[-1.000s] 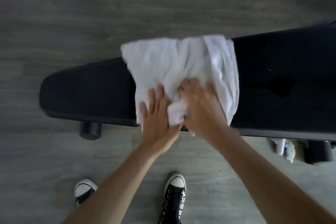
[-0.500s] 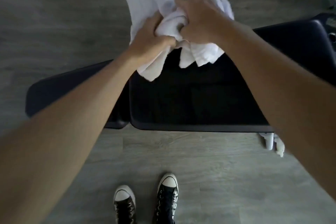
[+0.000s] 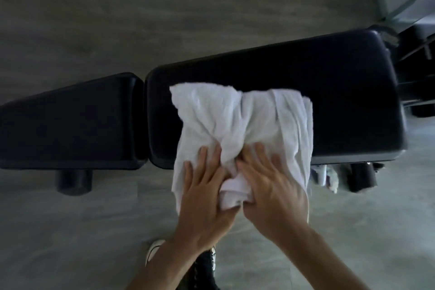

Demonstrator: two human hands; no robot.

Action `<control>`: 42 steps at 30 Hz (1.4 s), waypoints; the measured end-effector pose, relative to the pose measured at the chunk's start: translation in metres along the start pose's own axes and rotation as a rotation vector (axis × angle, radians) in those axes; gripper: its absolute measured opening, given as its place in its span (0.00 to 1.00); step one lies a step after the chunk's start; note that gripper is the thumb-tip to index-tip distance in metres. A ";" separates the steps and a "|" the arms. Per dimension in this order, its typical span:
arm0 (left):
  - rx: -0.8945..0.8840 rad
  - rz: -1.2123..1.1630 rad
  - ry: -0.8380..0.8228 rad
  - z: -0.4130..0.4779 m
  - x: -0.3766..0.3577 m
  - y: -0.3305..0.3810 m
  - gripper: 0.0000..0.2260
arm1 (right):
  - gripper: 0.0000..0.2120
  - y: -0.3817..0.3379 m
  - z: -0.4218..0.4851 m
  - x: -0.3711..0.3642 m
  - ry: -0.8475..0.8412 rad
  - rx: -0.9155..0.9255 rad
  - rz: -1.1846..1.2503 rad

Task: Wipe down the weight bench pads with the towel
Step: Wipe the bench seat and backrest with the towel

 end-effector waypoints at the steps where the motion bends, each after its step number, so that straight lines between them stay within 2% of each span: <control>1: 0.021 -0.093 -0.034 -0.010 0.005 0.008 0.30 | 0.32 -0.002 -0.011 0.001 0.005 0.001 0.070; 3: 0.023 -0.323 -0.074 -0.021 0.025 0.034 0.27 | 0.33 -0.008 -0.023 0.020 0.013 0.028 0.209; 5: -0.028 -0.479 -0.018 -0.005 0.059 0.065 0.23 | 0.33 -0.011 -0.014 0.063 0.074 0.106 0.235; 8: -0.110 -0.469 0.170 0.078 0.121 0.102 0.20 | 0.28 0.001 0.041 0.159 0.388 0.212 0.161; 9: -0.111 -0.447 0.235 0.115 0.140 0.109 0.20 | 0.29 0.008 0.068 0.191 0.421 0.216 0.090; 11: -0.069 -0.388 0.234 0.179 0.157 0.118 0.21 | 0.30 0.033 0.126 0.231 0.300 0.109 -0.055; 13: 0.012 -0.308 0.102 0.217 0.132 0.112 0.25 | 0.25 0.063 0.164 0.224 0.047 -0.034 -0.161; 14: 0.076 -0.187 0.029 0.224 0.112 0.108 0.29 | 0.23 0.078 0.171 0.206 -0.065 -0.099 -0.206; 15: 0.127 -0.033 -0.001 0.228 0.092 0.102 0.31 | 0.23 0.092 0.171 0.188 -0.101 -0.127 -0.241; 16: 0.136 0.089 0.031 0.231 0.076 0.097 0.30 | 0.24 0.104 0.170 0.172 -0.081 -0.126 -0.240; 18: 0.080 0.137 0.144 0.228 0.056 0.088 0.26 | 0.26 0.116 0.158 0.153 0.033 -0.058 -0.144; 21: 0.095 0.151 0.178 0.205 0.028 0.088 0.34 | 0.30 0.119 0.121 0.137 0.118 -0.015 -0.180; 23: 0.088 0.190 0.205 0.170 -0.004 0.097 0.35 | 0.32 0.120 0.080 0.117 0.150 -0.031 -0.183; 27: 0.036 0.111 0.161 0.097 -0.068 0.099 0.28 | 0.35 0.131 0.001 0.061 0.080 -0.016 -0.201; 30: 0.050 -0.009 0.113 0.061 -0.086 0.107 0.22 | 0.31 0.130 -0.039 0.044 0.045 0.006 -0.104; 33: 0.074 -0.233 0.111 0.054 -0.068 0.137 0.21 | 0.26 0.126 -0.055 0.070 0.087 0.088 0.067; 36: 0.009 -0.424 0.160 0.067 -0.027 0.180 0.15 | 0.25 0.123 -0.042 0.125 0.224 0.155 0.061; 40: -0.116 -0.405 0.323 0.151 0.045 0.212 0.17 | 0.29 0.133 0.020 0.212 0.456 0.292 0.089; 42: -0.073 -0.315 0.286 0.197 0.065 0.212 0.18 | 0.24 0.151 0.066 0.236 0.405 0.295 0.118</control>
Point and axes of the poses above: each hand's wrist, its own z-axis towards the middle knuckle, its own x-axis out of the back of the hand, y = z × x, the point moved 2 cm from there along z, towards the middle knuckle, and after that the axes turned 11 degrees about -y, right-handed, at the moved point
